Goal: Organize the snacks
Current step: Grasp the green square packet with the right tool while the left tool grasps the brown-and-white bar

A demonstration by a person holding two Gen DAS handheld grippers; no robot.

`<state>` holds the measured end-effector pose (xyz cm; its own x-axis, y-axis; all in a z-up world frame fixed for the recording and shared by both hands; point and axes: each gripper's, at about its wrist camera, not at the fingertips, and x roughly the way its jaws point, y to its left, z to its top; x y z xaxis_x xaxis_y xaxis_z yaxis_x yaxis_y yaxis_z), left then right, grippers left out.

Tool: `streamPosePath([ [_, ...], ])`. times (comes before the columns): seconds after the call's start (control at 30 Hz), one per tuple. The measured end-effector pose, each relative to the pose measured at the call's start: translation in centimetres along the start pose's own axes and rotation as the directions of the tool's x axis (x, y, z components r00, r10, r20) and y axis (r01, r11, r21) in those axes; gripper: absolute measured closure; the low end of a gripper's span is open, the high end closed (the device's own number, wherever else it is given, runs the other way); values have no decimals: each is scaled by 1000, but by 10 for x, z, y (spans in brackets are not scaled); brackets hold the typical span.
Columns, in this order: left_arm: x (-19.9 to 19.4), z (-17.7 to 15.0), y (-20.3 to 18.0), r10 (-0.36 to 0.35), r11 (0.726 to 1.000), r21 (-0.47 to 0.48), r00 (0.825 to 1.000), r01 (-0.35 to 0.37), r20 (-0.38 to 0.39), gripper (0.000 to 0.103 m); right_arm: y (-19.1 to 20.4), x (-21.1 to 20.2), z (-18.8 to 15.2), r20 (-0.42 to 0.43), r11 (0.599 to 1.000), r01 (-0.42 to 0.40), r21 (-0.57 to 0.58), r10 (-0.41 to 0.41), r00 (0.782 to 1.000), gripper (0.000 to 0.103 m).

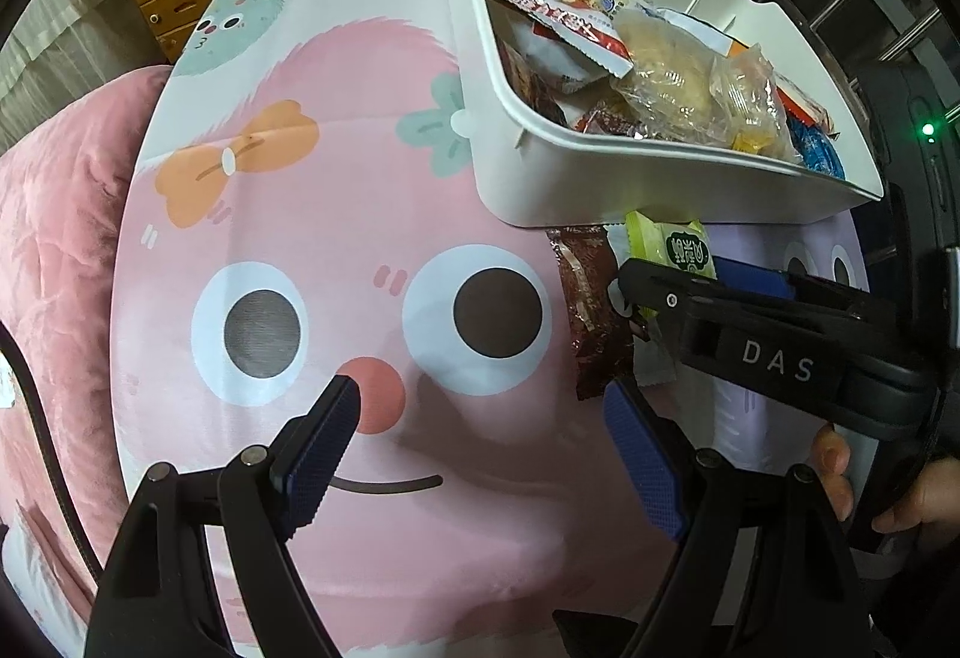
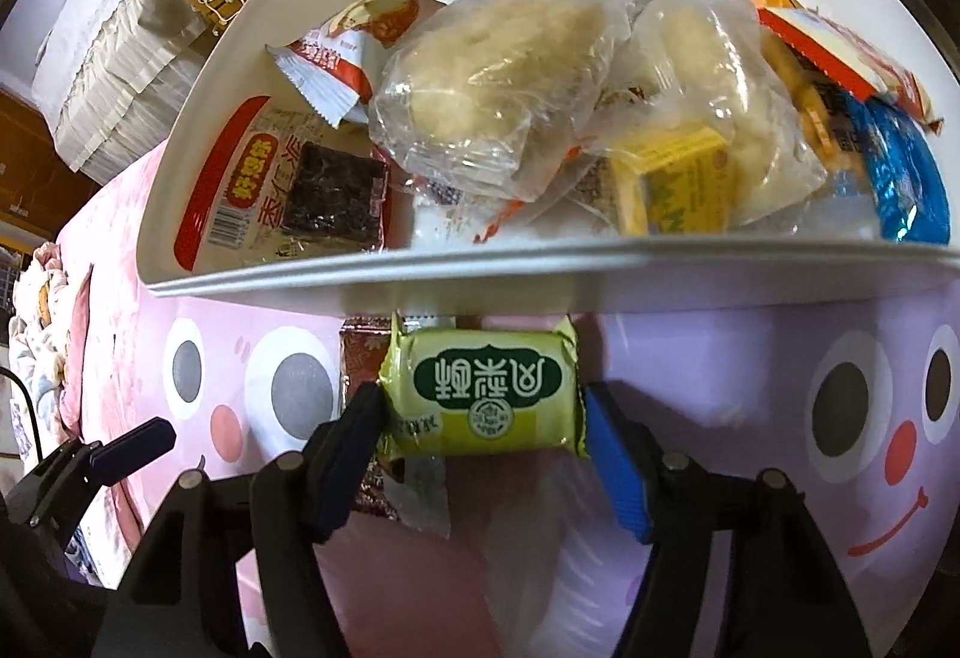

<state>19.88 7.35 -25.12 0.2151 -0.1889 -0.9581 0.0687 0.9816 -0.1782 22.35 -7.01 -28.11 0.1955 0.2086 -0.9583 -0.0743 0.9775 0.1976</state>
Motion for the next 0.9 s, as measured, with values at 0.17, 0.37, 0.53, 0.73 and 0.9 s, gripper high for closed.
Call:
streamPosePath([
  [0.17,9,2,-9,-5,1000,7,1000,5,-16,21,4,3,4,4,999,-12,-33,12,1000,44],
  [0.37,24,4,-30,-30,999,28,999,31,-34,21,-8,0,5,2,999,-32,-39,32,999,48],
  [0.53,36,7,-49,-26,999,36,999,27,-45,21,-27,-4,7,-6,999,-34,7,34,999,48],
  [0.73,46,10,-65,-3,1000,28,999,4,-49,21,-54,-10,8,0,999,-9,49,9,1000,48],
  [0.9,56,13,-77,32,999,-10,998,-33,-51,25,-77,-17,5,6,996,-7,93,6,1000,48],
])
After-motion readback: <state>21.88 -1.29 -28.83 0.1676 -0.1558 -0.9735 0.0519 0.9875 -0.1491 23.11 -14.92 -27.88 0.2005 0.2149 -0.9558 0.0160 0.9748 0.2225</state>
